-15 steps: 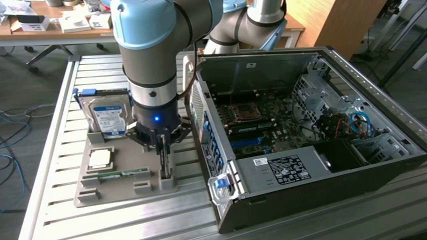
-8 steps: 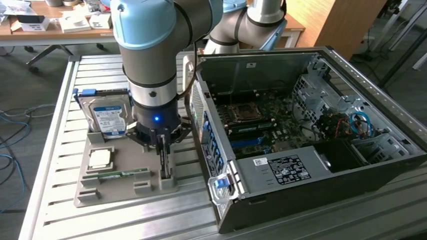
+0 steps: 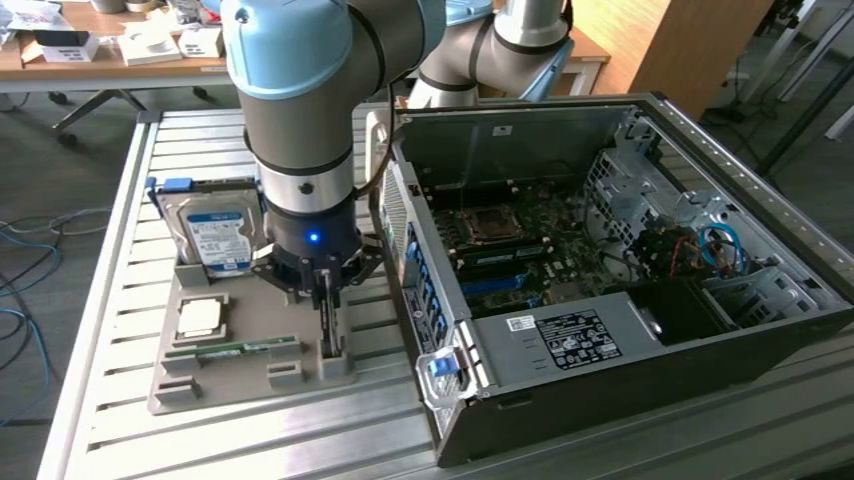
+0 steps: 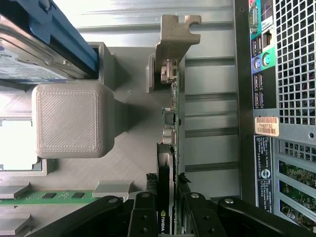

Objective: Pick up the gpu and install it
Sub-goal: 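Pick up the gpu and move the gpu toward the slot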

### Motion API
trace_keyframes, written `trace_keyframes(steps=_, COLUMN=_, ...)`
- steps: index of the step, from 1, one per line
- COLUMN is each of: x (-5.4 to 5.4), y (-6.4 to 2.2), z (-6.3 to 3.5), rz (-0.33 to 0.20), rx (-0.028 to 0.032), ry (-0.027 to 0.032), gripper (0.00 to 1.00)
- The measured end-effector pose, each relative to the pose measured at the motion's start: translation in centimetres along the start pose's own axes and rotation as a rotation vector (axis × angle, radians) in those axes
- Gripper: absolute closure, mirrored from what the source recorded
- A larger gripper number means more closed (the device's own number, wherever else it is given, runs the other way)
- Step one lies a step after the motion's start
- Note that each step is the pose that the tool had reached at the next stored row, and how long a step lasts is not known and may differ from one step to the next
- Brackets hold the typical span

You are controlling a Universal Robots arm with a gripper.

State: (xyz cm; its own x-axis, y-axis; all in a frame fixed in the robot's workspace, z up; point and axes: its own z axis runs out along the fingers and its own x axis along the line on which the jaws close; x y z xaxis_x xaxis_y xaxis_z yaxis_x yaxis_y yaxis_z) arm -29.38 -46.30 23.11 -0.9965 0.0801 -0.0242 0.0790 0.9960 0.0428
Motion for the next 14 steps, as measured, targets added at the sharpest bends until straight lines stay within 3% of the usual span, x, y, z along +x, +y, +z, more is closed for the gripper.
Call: trace_keyframes(steps=14, x=0.0, y=0.0, z=0.0, rz=-0.014, rx=-0.0003, ry=0.0006, gripper=0.74)
